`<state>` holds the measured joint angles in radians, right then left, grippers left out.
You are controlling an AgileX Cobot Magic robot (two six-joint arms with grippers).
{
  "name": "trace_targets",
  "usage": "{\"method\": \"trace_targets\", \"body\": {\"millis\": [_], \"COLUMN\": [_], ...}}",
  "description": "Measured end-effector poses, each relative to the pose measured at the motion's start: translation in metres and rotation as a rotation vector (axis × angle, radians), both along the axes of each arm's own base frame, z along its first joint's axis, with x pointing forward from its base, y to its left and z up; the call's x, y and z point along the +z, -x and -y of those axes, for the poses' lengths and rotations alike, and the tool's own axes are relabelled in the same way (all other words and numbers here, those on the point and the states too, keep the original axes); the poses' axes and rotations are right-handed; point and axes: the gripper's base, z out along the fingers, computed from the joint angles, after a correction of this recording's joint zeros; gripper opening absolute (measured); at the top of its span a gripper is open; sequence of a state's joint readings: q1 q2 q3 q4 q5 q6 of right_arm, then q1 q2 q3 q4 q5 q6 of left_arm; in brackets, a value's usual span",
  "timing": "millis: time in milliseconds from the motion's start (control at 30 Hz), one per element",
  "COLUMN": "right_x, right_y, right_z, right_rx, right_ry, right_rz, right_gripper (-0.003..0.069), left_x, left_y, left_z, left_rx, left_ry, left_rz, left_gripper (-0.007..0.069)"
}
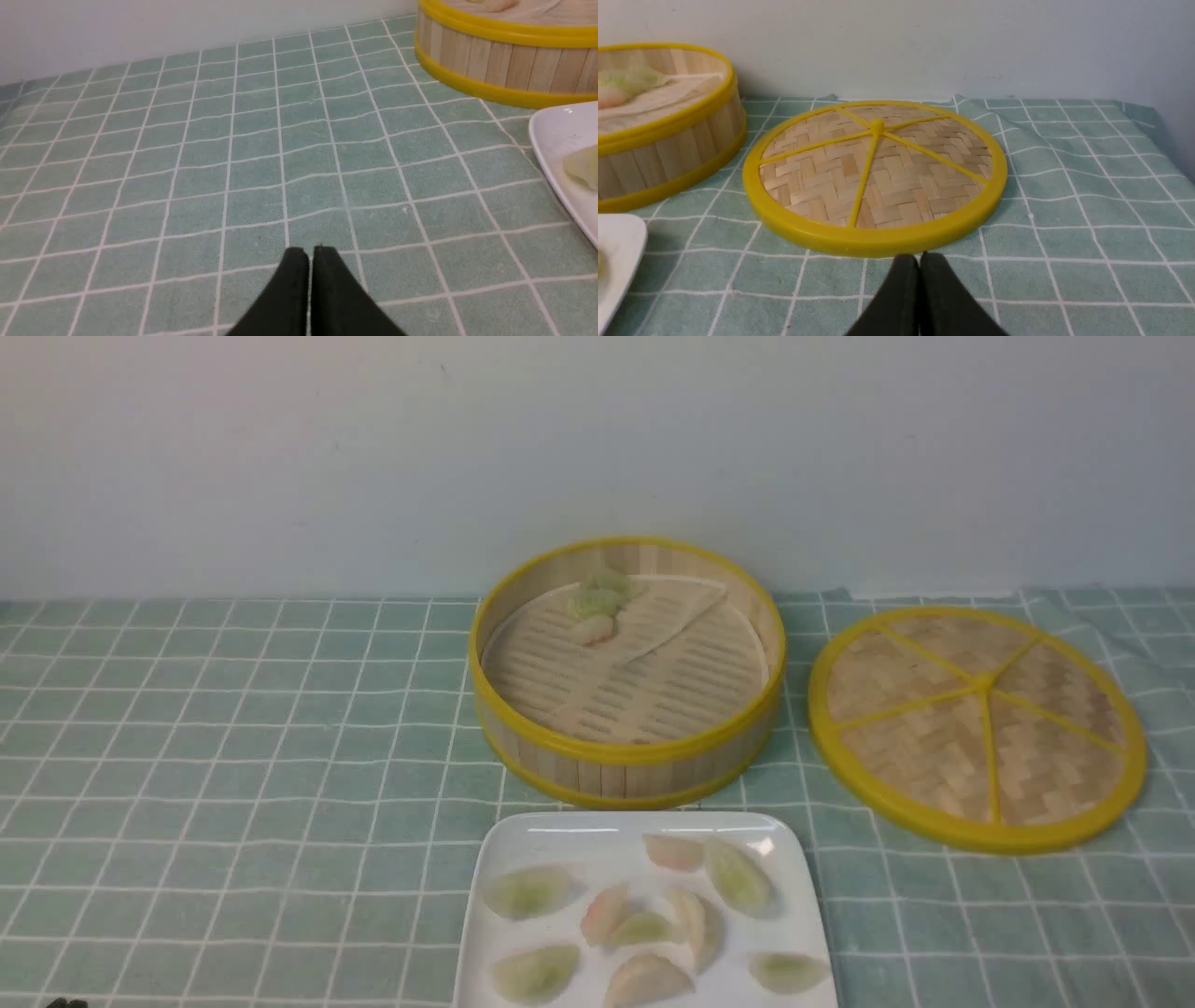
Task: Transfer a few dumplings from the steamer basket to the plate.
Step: Use the left arm to grab a dumpling from the steamer
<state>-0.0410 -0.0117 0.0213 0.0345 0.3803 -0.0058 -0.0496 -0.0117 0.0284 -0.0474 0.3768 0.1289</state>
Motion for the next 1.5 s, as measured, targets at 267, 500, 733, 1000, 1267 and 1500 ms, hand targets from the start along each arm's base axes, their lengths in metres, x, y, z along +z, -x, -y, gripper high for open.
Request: {"method": "trace_targets", "body": {"millis": [267,500,733,1000,1267,1500], "right_x": [0.000,0.000,0.000,0.000,0.000,0.000], "right_y": [0.000,0.000,0.000,0.000,0.000,0.000], "right_z": [0.000,0.000,0.000,0.000,0.000,0.000], "right_rx": [-0.001,-0.002,-0.002,-0.002,-0.002,-0.002], "right_ry": [-0.006,-0.006,-0.006,-0.006,-0.006,-0.006], "right_rz": [0.000,0.000,0.000,0.000,0.000,0.000], "right_gripper": [-0.0014,-0.0014,-0.0014,-0.0014,-0.0014,-0.0014], "left_x": [0.000,0.000,0.002,0.024,0.043,0.063], "left_y": [0.000,0.000,-0.001,-0.004,-0.003,0.003], "left_z": [0.000,0.000,-0.002,-0.001,-0.003,-0.009], "left_rx": [0.000,0.000,0.004,0.023,0.061,0.073], "left_ry": [0.000,0.000,-0.046,0.090,0.329,0.499], "left_rz": [0.000,0.000,0.028,0.264,0.458,0.691], "left_gripper": [-0.0006,-0.0006,-0.0006,-0.0006,-0.0006,-0.0006]}}
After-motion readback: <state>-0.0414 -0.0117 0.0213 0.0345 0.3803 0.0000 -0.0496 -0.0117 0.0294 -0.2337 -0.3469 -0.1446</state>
